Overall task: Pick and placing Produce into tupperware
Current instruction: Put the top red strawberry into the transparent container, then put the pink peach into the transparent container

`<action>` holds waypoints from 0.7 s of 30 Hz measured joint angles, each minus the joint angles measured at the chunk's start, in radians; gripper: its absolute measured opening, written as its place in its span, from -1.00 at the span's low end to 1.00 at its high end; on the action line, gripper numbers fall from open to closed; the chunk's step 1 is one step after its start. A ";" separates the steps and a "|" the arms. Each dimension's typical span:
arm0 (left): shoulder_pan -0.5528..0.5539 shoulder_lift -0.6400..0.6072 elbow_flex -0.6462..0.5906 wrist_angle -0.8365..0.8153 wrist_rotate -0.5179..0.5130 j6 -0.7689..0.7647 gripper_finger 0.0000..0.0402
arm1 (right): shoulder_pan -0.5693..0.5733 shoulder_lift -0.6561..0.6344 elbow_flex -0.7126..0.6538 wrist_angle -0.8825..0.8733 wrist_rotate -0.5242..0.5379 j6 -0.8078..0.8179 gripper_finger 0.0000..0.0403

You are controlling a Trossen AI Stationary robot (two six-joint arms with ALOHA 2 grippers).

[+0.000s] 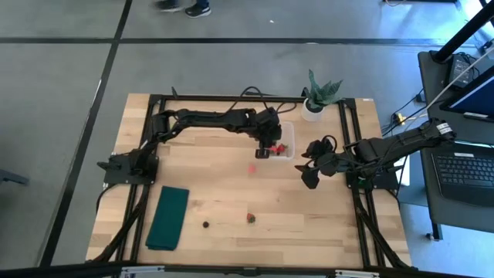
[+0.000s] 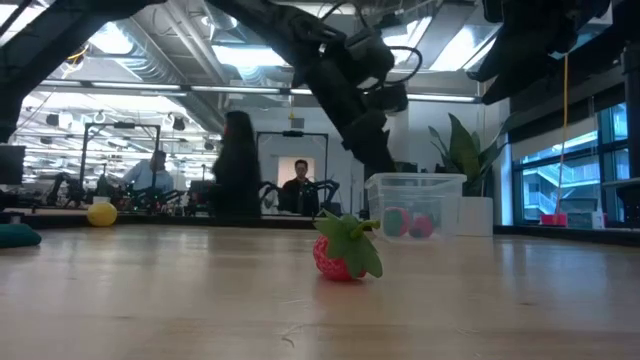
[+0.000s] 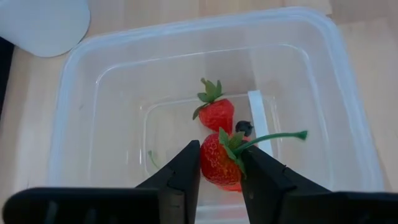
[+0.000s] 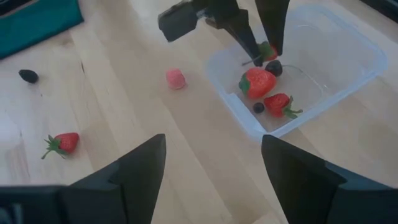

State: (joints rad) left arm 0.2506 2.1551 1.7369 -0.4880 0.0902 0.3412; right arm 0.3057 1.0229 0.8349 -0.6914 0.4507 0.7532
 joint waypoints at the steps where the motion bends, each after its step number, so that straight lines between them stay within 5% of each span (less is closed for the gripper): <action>1: -0.001 0.000 0.000 0.001 0.000 0.000 -0.56 | 0.000 0.000 0.000 0.000 0.000 0.001 0.33; 15: -0.016 -0.010 0.001 0.005 -0.008 0.005 -0.08 | 0.000 0.000 0.000 0.001 0.000 0.002 0.33; 21: -0.023 -0.029 0.002 -0.009 -0.124 0.006 0.23 | 0.000 0.000 0.000 0.002 0.000 0.005 0.33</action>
State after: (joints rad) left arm 0.2274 2.1258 1.7392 -0.4968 -0.0342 0.3469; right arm 0.3058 1.0229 0.8349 -0.6899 0.4511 0.7586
